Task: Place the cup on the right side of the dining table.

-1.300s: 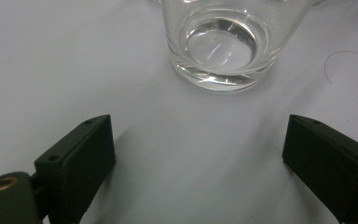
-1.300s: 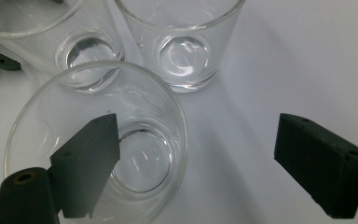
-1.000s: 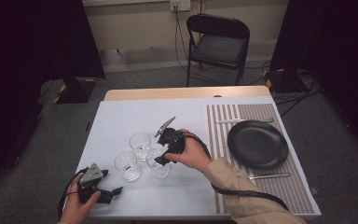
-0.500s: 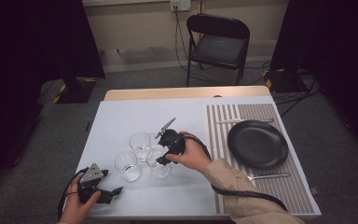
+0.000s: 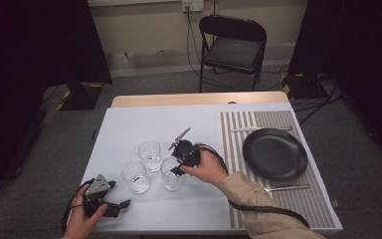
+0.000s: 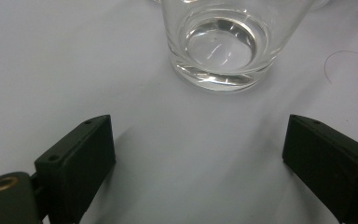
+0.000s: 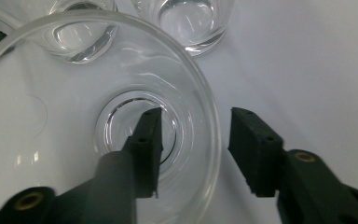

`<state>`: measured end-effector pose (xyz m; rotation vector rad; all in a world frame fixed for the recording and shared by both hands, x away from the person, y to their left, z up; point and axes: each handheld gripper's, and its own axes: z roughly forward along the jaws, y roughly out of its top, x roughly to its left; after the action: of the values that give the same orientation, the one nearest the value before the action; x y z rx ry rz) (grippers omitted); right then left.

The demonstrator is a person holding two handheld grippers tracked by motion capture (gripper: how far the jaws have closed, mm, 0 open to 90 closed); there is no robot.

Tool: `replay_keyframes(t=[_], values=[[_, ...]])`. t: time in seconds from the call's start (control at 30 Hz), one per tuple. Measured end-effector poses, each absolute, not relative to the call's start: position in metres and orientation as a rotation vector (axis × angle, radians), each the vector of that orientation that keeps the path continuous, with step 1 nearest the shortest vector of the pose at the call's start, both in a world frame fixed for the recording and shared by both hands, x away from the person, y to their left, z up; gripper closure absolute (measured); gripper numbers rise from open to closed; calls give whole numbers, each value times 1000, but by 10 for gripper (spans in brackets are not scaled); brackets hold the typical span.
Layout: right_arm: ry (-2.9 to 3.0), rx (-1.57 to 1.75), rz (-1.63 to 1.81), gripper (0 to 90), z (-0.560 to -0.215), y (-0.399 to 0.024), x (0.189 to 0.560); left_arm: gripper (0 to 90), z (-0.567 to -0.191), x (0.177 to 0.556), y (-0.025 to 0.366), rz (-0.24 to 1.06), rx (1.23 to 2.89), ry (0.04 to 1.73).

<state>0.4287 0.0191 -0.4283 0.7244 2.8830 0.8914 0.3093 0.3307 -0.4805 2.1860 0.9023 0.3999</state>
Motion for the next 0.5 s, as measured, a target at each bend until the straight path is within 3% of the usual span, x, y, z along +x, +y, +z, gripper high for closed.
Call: replay_keyframes(t=[0.2,0.5], values=[[2873,739,909,782,-429,14,426,83,-481,309,331,400,2185,902],[2864,786,971,832,-429,11,419,83,-481,309,331,401,2184,902]])
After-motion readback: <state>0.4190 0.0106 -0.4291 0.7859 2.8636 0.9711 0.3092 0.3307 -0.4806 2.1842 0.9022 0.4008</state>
